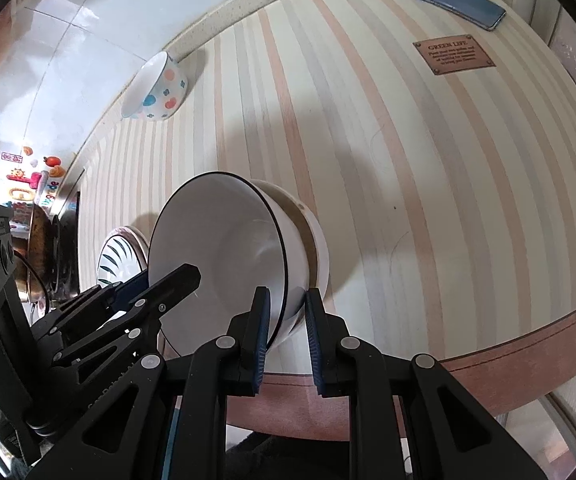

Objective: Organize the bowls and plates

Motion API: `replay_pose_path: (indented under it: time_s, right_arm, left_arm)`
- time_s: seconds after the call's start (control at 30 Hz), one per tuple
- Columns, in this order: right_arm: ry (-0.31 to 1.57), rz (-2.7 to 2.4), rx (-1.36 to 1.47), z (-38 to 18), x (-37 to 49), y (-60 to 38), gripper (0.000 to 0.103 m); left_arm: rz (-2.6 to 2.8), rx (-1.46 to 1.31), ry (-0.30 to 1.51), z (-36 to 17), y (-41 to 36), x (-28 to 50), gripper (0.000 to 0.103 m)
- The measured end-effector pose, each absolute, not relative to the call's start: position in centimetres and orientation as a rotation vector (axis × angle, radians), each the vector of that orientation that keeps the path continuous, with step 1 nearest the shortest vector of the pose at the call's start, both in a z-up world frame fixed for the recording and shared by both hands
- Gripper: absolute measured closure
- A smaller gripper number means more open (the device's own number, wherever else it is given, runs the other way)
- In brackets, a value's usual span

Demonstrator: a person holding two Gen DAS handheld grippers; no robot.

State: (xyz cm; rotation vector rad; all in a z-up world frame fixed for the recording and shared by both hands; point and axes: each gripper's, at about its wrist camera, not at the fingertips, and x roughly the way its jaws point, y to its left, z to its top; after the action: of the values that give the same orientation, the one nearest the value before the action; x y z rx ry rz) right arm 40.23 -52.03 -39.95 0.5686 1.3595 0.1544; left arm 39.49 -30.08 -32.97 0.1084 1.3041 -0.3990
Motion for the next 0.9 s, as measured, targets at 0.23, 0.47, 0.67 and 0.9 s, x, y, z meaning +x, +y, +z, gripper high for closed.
replay_pose_path:
  time_s: [0.23, 0.47, 0.67, 0.9]
  right_arm:
    - [1.397, 0.178, 0.602, -39.7, 40.3, -53.1, 0.081]
    - [1.313, 0.194, 0.618, -34.6, 42.7, -55.1, 0.067]
    - [1.263, 0.267, 0.616, -32.4, 50.2, -53.2, 0.062]
    - [1.249, 0.307, 0.574, -34.3, 62.1, -47.7, 0.062]
  left_arm:
    - [-0.415, 0.095, 1.294, -31.6, -29.5, 39.9, 0.080]
    - [-0.327, -0.041, 1.185, -25.9, -24.9, 43.6, 0.079]
    - [-0.175, -0.099, 1.157, -25.4, -20.4, 50.9, 0.077]
    - [-0.068, -0.111, 1.185, -29.0, -18.1, 59.4, 0.077]
